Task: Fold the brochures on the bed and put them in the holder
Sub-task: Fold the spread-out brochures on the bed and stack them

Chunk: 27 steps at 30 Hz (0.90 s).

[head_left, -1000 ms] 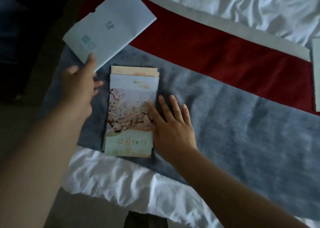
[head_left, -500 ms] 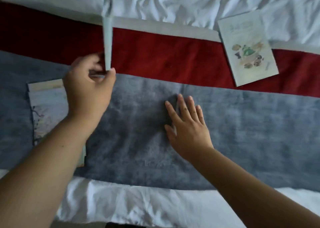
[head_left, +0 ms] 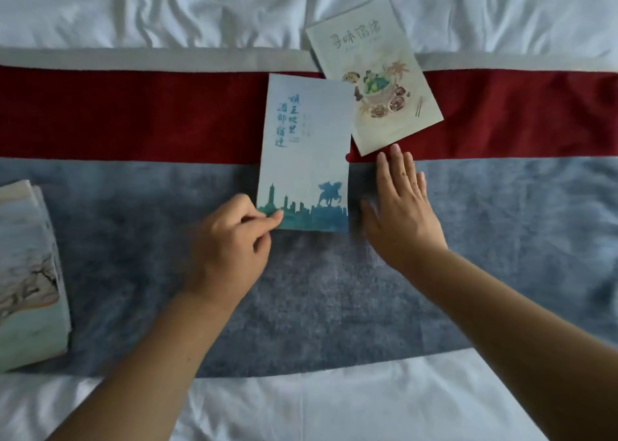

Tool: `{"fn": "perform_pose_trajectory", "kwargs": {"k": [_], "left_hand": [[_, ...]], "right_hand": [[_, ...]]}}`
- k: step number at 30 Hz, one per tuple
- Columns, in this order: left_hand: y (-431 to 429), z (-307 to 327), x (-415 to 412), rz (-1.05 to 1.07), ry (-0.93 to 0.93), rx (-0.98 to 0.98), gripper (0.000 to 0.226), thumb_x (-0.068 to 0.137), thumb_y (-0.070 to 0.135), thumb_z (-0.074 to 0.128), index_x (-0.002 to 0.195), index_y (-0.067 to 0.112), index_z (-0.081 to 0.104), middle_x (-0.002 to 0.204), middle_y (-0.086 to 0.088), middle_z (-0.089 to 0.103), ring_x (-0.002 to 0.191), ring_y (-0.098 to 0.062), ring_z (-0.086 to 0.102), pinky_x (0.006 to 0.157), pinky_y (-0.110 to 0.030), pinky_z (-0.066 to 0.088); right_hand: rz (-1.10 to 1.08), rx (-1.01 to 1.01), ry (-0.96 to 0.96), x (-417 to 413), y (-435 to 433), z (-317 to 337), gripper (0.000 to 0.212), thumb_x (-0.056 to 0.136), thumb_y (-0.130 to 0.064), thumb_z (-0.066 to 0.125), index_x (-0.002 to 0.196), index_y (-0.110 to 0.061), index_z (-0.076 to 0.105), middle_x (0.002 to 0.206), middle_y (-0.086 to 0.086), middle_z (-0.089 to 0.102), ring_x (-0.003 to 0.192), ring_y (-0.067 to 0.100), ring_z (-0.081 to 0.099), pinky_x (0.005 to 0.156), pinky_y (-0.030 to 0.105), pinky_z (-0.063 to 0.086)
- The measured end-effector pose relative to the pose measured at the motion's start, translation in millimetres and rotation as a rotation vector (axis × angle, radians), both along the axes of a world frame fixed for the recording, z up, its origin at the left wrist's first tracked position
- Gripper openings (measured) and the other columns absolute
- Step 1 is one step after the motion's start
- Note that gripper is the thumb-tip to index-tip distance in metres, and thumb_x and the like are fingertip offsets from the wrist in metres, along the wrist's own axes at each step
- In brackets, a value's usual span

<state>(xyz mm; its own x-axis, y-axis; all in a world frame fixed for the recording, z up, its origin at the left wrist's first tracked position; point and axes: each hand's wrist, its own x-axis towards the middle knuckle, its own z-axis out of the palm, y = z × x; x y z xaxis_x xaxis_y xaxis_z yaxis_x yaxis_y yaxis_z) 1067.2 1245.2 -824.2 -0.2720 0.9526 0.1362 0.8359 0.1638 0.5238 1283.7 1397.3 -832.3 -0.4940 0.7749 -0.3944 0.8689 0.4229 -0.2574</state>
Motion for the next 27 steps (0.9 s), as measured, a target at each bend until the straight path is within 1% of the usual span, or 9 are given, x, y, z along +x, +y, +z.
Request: {"fn": "perform_pose_trajectory", "kwargs": {"k": [3,6,10,12,14,17,20,24,27], "left_hand": [[-12.9,1.6,20.0,0.028,0.013,-0.138,0.026,0.083,-0.003,0.076,0.106,0.009,0.081,0.088,-0.004,0.061,0.07,-0.02,0.059,0.058,-0.034,0.056],[-12.0,4.7,33.2,0.049,0.088,-0.286,0.036,0.075,0.004,0.078,0.11,0.012,0.077,0.105,-0.006,0.061,0.094,-0.027,0.061,0.078,-0.046,0.057],[12.5,9.2,58.1,0.053,0.089,-0.43,0.069,0.073,0.049,0.074,0.135,0.024,0.059,0.141,-0.013,0.042,0.135,-0.036,0.041,0.106,-0.056,0.045],[32.2,5.5,73.9,0.055,0.084,-0.478,0.088,0.075,0.072,0.065,0.152,0.036,0.04,0.164,-0.017,0.018,0.152,-0.044,0.018,0.116,-0.062,0.029],[52.4,-3.4,89.0,0.047,0.113,-0.515,0.088,0.081,0.08,0.054,0.157,0.05,0.022,0.17,-0.017,-0.007,0.154,-0.05,-0.001,0.117,-0.07,0.016],[73.6,-18.3,103.0,0.078,0.151,-0.561,0.08,0.087,0.077,0.047,0.155,0.06,0.008,0.168,-0.012,-0.024,0.152,-0.053,-0.015,0.115,-0.079,0.008],[79.8,-24.7,99.2,0.17,0.109,-0.576,0.081,0.085,0.074,0.05,0.155,0.061,0.01,0.169,-0.01,-0.023,0.152,-0.052,-0.017,0.115,-0.079,0.004],[67.8,-23.3,71.5,0.288,0.115,-0.595,0.081,0.085,0.075,0.04,0.157,0.056,0.008,0.17,-0.008,-0.017,0.153,-0.05,-0.013,0.113,-0.079,0.01],[57.6,-18.9,43.7,0.283,0.144,-0.615,0.08,0.084,0.075,0.032,0.157,0.055,0.004,0.17,-0.006,-0.015,0.154,-0.047,-0.011,0.113,-0.077,0.015]], "right_hand": [[-0.002,0.018,0.04,8.4,10.1,-3.9,0.068,0.108,-0.03,0.034,0.165,-0.011,0.002,0.172,0.007,-0.012,0.158,0.023,-0.017,0.123,0.035,-0.014],[0.031,0.035,0.072,5.9,22.0,-6.1,0.07,0.106,-0.029,0.04,0.165,-0.011,0.007,0.173,0.011,-0.008,0.159,0.027,-0.013,0.125,0.037,-0.012],[0.114,0.071,0.094,-9.7,46.5,-7.3,0.076,0.104,-0.041,0.048,0.165,-0.01,0.014,0.173,0.013,0.0,0.159,0.032,-0.005,0.128,0.043,-0.004],[0.17,0.085,0.089,-17.0,57.2,-5.9,0.08,0.101,-0.041,0.053,0.165,-0.01,0.014,0.173,0.014,0.003,0.159,0.034,-0.002,0.129,0.047,0.0],[0.239,0.108,0.093,-21.8,61.5,-4.5,0.081,0.097,-0.031,0.056,0.164,-0.006,0.018,0.172,0.017,0.008,0.159,0.037,0.002,0.129,0.051,0.005],[0.277,0.134,0.04,-26.0,61.8,-5.4,0.075,0.1,-0.026,0.048,0.164,-0.004,0.015,0.172,0.017,0.009,0.159,0.038,0.004,0.129,0.05,0.009],[0.263,0.133,0.016,-31.9,64.2,-7.9,0.068,0.106,-0.032,0.041,0.164,-0.006,0.016,0.171,0.018,0.011,0.159,0.037,0.007,0.128,0.048,0.013],[0.238,0.162,0.048,-31.3,76.9,-5.6,0.069,0.104,-0.039,0.044,0.163,-0.009,0.023,0.17,0.011,0.022,0.157,0.031,0.02,0.124,0.045,0.028],[0.172,0.155,0.056,-23.4,84.7,-5.0,0.069,0.1,-0.052,0.046,0.16,-0.023,0.028,0.17,0.017,0.015,0.157,0.039,0.012,0.125,0.052,0.024]]}}
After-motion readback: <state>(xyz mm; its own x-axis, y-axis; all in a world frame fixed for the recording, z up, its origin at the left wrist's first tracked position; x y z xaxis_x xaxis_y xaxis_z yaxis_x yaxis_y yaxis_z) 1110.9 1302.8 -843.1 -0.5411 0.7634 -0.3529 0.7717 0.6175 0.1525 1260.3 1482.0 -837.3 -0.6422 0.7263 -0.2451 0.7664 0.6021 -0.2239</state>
